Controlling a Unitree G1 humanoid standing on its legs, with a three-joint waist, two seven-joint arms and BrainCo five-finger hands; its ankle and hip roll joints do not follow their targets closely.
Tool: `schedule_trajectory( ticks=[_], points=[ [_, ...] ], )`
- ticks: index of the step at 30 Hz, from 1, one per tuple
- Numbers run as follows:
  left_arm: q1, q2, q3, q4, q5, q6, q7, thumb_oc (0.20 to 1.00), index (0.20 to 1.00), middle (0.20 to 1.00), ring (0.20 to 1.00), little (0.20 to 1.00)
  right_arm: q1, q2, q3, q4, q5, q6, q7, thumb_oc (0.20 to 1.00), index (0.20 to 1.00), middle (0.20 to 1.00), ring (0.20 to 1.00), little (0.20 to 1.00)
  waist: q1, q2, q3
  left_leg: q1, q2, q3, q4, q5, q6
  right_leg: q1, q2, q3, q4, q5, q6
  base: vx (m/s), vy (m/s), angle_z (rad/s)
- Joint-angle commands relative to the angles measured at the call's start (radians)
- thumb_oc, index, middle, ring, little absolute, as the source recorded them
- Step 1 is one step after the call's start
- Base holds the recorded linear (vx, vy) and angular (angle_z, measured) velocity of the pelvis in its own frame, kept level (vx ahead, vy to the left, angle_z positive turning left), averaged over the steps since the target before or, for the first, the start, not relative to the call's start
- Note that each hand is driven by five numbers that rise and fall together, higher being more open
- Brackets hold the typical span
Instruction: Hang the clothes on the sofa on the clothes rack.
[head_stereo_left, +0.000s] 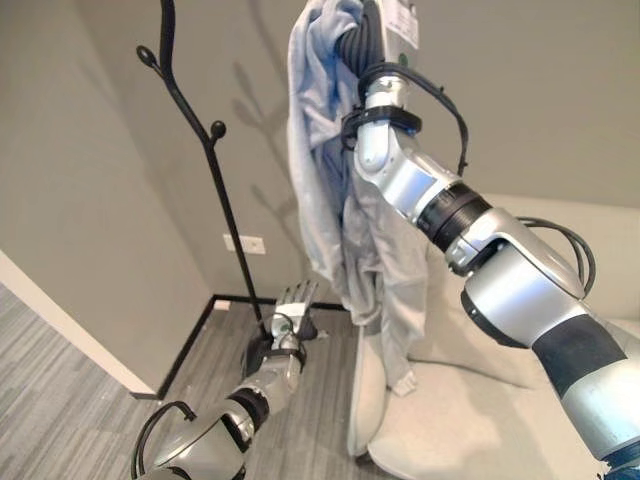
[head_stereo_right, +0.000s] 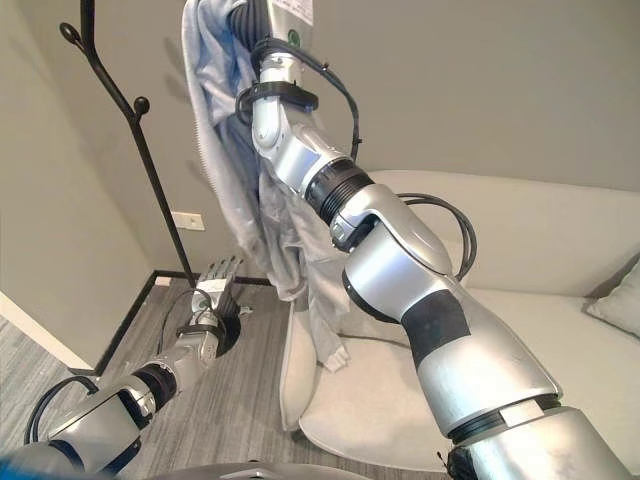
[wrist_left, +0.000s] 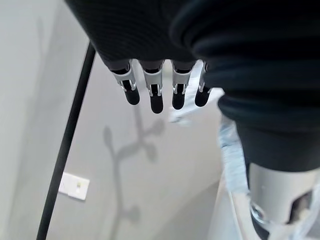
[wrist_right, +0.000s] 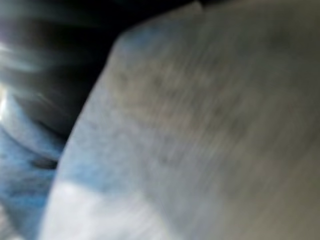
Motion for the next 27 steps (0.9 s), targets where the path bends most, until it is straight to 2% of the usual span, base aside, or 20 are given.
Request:
schedule_trajectory(
  ticks=[1, 4, 9, 10, 11, 12, 13, 14, 21, 25, 27],
  points=[
    [-0.110, -0.046, 0.029, 0.142, -0.002, -0.020, 0.043, 1.000, 1.000, 1.000, 1.000, 1.000, -0.193, 0.025, 0.024, 0.045, 0.008, -0.048, -0.012, 0.200, 0.200, 0.200, 0.200, 0.200, -0.005, -0.052, -0.042, -0.060, 0.009, -0.034, -0.023, 0.008, -0.003, 0.036, -0.016, 0.048, -0.025, -0.016, -0.017, 0.00, 0.000, 0.00],
    [-0.104, -0.064, 0.034, 0.154, -0.028, -0.030, 0.037, 1.000, 1.000, 1.000, 1.000, 1.000, -0.186, 0.027, 0.034, 0.017, 0.007, -0.050, -0.004, 0.200, 0.200, 0.200, 0.200, 0.200, -0.014, -0.051, -0.043, -0.062, 0.009, -0.032, -0.023, 0.008, -0.004, 0.034, -0.015, 0.050, -0.023, -0.016, -0.019, 0.00, 0.000, 0.00],
    [-0.086, -0.130, 0.141, 0.188, -0.234, -0.062, 0.042, 1.000, 1.000, 1.000, 1.000, 1.000, -0.136, 0.029, 0.056, -0.128, 0.007, -0.042, 0.029, 0.200, 0.200, 0.200, 0.200, 0.200, -0.037, -0.054, -0.047, -0.063, 0.013, -0.025, -0.023, 0.011, -0.008, 0.029, -0.012, 0.056, -0.014, -0.019, -0.025, 0.00, 0.000, 0.00],
    [-0.086, -0.131, 0.141, 0.189, -0.234, -0.063, 0.042, 1.000, 1.000, 1.000, 1.000, 1.000, -0.134, 0.028, 0.057, -0.130, 0.007, -0.040, 0.029, 0.200, 0.200, 0.200, 0.200, 0.200, -0.037, -0.053, -0.048, -0.063, 0.013, -0.025, -0.023, 0.011, -0.008, 0.029, -0.012, 0.056, -0.014, -0.019, -0.025, 0.00, 0.000, 0.00],
    [-0.075, -0.160, 0.201, 0.198, -0.363, -0.093, 0.046, 1.000, 1.000, 1.000, 1.000, 1.000, -0.123, 0.024, 0.068, -0.189, 0.004, -0.023, 0.044, 0.200, 0.200, 0.200, 0.200, 0.200, -0.042, -0.057, -0.048, -0.063, 0.014, -0.024, -0.023, 0.012, -0.007, 0.028, -0.011, 0.057, -0.012, -0.018, -0.026, 0.00, 0.000, 0.00],
    [-0.075, -0.161, 0.201, 0.199, -0.364, -0.094, 0.046, 1.000, 1.000, 1.000, 1.000, 1.000, -0.122, 0.023, 0.068, -0.191, 0.004, -0.022, 0.044, 0.200, 0.200, 0.200, 0.200, 0.200, -0.042, -0.056, -0.048, -0.063, 0.014, -0.025, -0.023, 0.012, -0.007, 0.028, -0.011, 0.056, -0.012, -0.018, -0.026, 0.00, 0.000, 0.00],
    [-0.066, -0.177, 0.223, 0.200, -0.425, -0.115, 0.043, 1.000, 1.000, 1.000, 1.000, 1.000, -0.115, 0.021, 0.074, -0.224, 0.004, -0.010, 0.055, 0.200, 0.200, 0.200, 0.200, 0.200, -0.044, -0.057, -0.049, -0.063, 0.015, -0.025, -0.023, 0.012, -0.007, 0.026, -0.011, 0.058, -0.012, -0.018, -0.026, 0.00, 0.000, 0.00],
    [-0.052, -0.206, 0.240, 0.178, -0.507, -0.158, 0.040, 1.000, 1.000, 1.000, 1.000, 1.000, -0.108, 0.012, 0.087, -0.300, -0.004, 0.002, 0.068, 0.200, 0.200, 0.200, 0.200, 0.200, -0.053, -0.060, -0.050, -0.062, 0.018, -0.020, -0.023, 0.011, -0.007, 0.024, -0.011, 0.063, -0.012, -0.016, -0.027, 0.00, 0.000, 0.00],
    [-0.055, -0.215, 0.269, 0.186, -0.548, -0.165, 0.039, 1.000, 1.000, 1.000, 1.000, 1.000, -0.102, -0.008, 0.108, -0.378, -0.012, 0.009, 0.091, 0.200, 0.200, 0.200, 0.200, 0.200, -0.078, -0.068, -0.055, -0.059, 0.023, -0.003, -0.023, 0.012, -0.009, 0.024, -0.011, 0.073, -0.011, -0.012, -0.028, 0.00, 0.001, -0.06],
    [-0.062, -0.226, 0.306, 0.202, -0.598, -0.158, 0.033, 1.000, 1.000, 1.000, 1.000, 1.000, -0.083, -0.012, 0.123, -0.481, 0.003, 0.001, 0.131, 0.200, 0.200, 0.200, 0.200, 0.200, -0.094, -0.067, -0.060, -0.058, 0.026, 0.013, -0.023, 0.011, -0.010, 0.022, -0.014, 0.083, -0.014, -0.006, -0.026, 0.01, 0.006, -0.09],
    [-0.073, -0.238, 0.292, 0.199, -0.577, -0.157, 0.037, 1.000, 1.000, 1.000, 1.000, 1.000, -0.052, -0.015, 0.122, -0.562, 0.004, -0.012, 0.143, 0.200, 0.200, 0.200, 0.200, 0.200, -0.107, -0.063, -0.059, -0.056, 0.029, 0.022, -0.023, 0.009, -0.010, 0.021, -0.015, 0.086, -0.015, -0.005, -0.026, 0.01, 0.015, -0.09]
  ],
)
